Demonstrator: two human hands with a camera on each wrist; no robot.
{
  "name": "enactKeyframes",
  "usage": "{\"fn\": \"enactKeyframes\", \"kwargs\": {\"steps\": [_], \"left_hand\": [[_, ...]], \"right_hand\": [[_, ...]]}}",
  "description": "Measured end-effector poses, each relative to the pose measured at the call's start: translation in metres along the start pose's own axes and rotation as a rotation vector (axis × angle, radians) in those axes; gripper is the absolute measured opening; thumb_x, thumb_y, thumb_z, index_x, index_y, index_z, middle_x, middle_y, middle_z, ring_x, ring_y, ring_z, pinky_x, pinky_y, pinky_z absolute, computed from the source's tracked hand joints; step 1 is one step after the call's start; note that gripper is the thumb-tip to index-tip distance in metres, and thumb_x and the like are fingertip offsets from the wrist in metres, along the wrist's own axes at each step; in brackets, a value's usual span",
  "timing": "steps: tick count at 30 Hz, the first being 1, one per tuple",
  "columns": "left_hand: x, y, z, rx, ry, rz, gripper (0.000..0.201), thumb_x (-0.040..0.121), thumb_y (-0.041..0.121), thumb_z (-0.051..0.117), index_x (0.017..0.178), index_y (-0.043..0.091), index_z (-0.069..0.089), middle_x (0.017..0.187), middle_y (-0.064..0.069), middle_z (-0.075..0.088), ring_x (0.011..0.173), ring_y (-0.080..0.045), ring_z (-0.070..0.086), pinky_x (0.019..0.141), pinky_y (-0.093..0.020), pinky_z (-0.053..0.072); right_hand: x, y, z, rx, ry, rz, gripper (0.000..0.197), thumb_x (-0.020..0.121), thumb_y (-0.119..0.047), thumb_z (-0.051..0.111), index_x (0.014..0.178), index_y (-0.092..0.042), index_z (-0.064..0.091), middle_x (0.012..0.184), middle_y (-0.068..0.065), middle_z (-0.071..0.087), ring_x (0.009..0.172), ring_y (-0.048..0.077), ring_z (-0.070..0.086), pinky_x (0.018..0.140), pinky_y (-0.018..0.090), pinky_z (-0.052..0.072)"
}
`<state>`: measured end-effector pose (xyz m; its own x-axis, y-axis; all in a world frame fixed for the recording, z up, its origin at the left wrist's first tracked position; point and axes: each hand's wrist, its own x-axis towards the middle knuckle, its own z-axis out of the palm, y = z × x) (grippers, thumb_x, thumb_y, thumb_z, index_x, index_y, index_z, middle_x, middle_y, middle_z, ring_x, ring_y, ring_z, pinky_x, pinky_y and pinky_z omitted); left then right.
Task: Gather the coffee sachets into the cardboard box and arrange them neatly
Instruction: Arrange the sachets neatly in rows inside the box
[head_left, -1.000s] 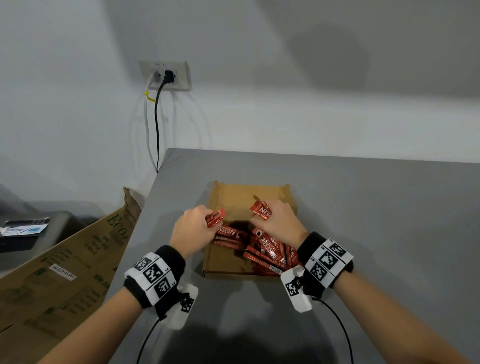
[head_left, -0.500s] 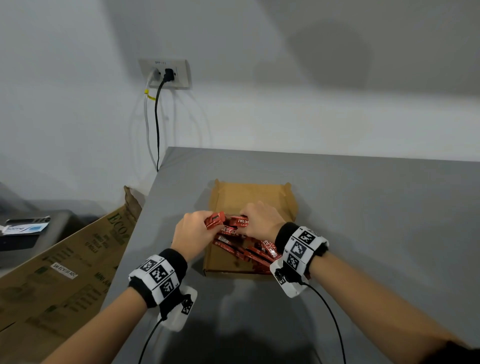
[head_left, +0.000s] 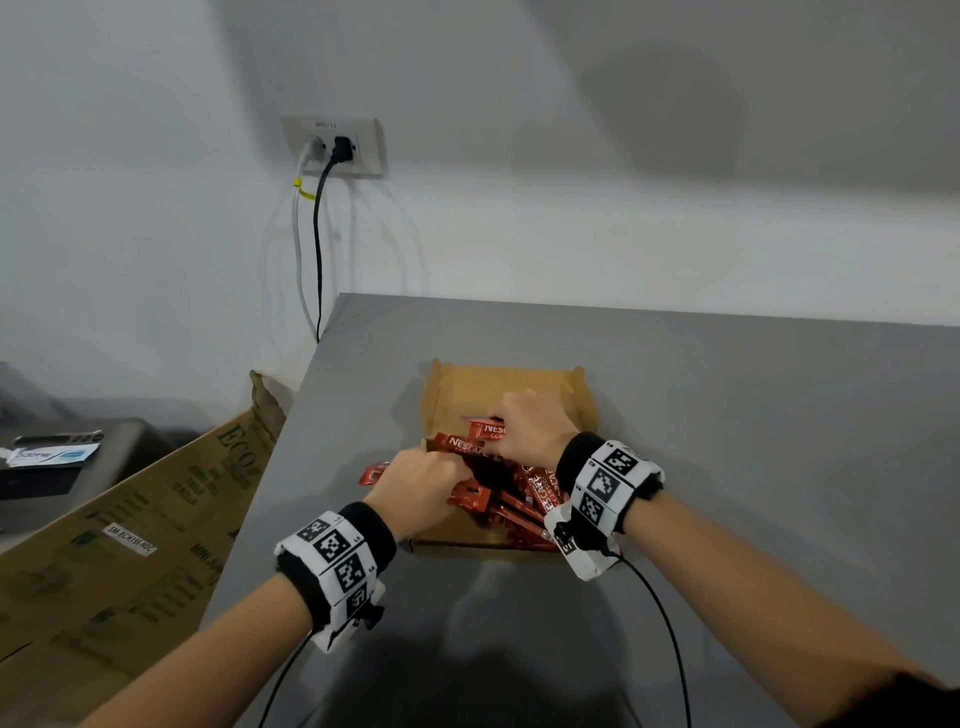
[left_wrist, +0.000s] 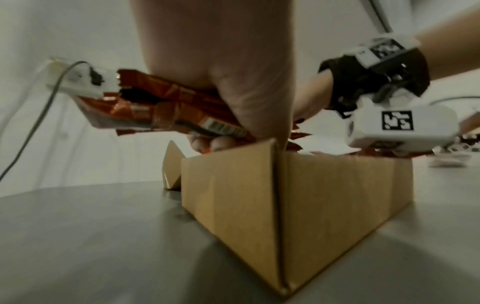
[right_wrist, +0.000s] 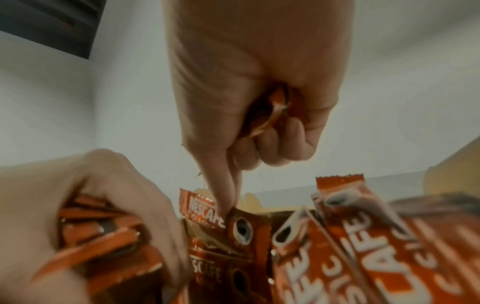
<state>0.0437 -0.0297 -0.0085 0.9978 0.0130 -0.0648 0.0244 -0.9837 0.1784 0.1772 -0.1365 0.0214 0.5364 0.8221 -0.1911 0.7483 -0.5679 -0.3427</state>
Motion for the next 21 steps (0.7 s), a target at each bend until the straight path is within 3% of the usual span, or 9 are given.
{"fn": "enactKeyframes", "kwargs": {"steps": [4, 8, 12, 16, 18, 21], "left_hand": [[0.006, 0.005, 0.003, 0.132, -0.064, 0.043, 0.022, 0.085, 0.014, 0.053, 0.101, 0.017, 0.067, 0.103, 0.000, 0.068, 0.093, -0.024, 0.062, 0.076, -0.032, 0.047], [0.005, 0.006, 0.007, 0.211, -0.084, 0.093, 0.013, 0.072, 0.010, 0.067, 0.082, 0.017, 0.070, 0.084, -0.002, 0.070, 0.073, -0.025, 0.067, 0.062, -0.030, 0.051], [0.004, 0.000, 0.012, 0.131, -0.045, 0.075, 0.014, 0.082, 0.016, 0.060, 0.094, 0.015, 0.067, 0.098, -0.001, 0.067, 0.084, -0.025, 0.064, 0.072, -0.032, 0.049], [-0.001, -0.003, 0.010, 0.060, 0.059, 0.132, 0.018, 0.061, 0.021, 0.079, 0.074, 0.024, 0.067, 0.077, 0.009, 0.068, 0.066, -0.016, 0.064, 0.064, -0.023, 0.050], [-0.001, -0.005, 0.012, 0.046, 0.066, 0.145, 0.015, 0.064, 0.017, 0.075, 0.076, 0.023, 0.068, 0.080, 0.009, 0.069, 0.071, -0.017, 0.065, 0.073, -0.027, 0.050], [0.002, -0.004, 0.015, 0.079, -0.029, 0.118, 0.015, 0.081, 0.015, 0.058, 0.092, 0.018, 0.067, 0.097, 0.002, 0.069, 0.092, -0.021, 0.061, 0.092, -0.034, 0.042]], "right_hand": [[0.000, -0.004, -0.005, -0.033, -0.037, -0.046, 0.021, 0.083, -0.031, 0.067, 0.085, -0.010, 0.070, 0.072, 0.001, 0.063, 0.061, 0.013, 0.056, 0.053, 0.020, 0.043], [0.000, -0.012, 0.001, -0.134, -0.110, -0.083, 0.014, 0.085, -0.022, 0.062, 0.079, -0.010, 0.067, 0.075, 0.003, 0.065, 0.067, 0.019, 0.061, 0.061, 0.028, 0.052], [0.001, -0.020, 0.003, -0.259, -0.102, -0.132, 0.011, 0.083, -0.015, 0.059, 0.074, -0.010, 0.063, 0.072, 0.003, 0.060, 0.067, 0.021, 0.060, 0.064, 0.032, 0.054], [0.001, -0.022, 0.007, -0.353, -0.124, -0.159, 0.011, 0.083, -0.013, 0.058, 0.075, -0.013, 0.049, 0.075, 0.004, 0.054, 0.067, 0.022, 0.051, 0.061, 0.033, 0.048], [0.001, -0.022, 0.008, -0.372, -0.131, -0.169, 0.007, 0.082, -0.011, 0.057, 0.079, -0.013, 0.051, 0.080, 0.006, 0.058, 0.068, 0.022, 0.050, 0.061, 0.033, 0.045], [0.001, -0.022, 0.009, -0.369, -0.137, -0.176, 0.010, 0.081, -0.012, 0.057, 0.077, -0.015, 0.048, 0.078, 0.005, 0.056, 0.068, 0.022, 0.050, 0.060, 0.032, 0.045]]}}
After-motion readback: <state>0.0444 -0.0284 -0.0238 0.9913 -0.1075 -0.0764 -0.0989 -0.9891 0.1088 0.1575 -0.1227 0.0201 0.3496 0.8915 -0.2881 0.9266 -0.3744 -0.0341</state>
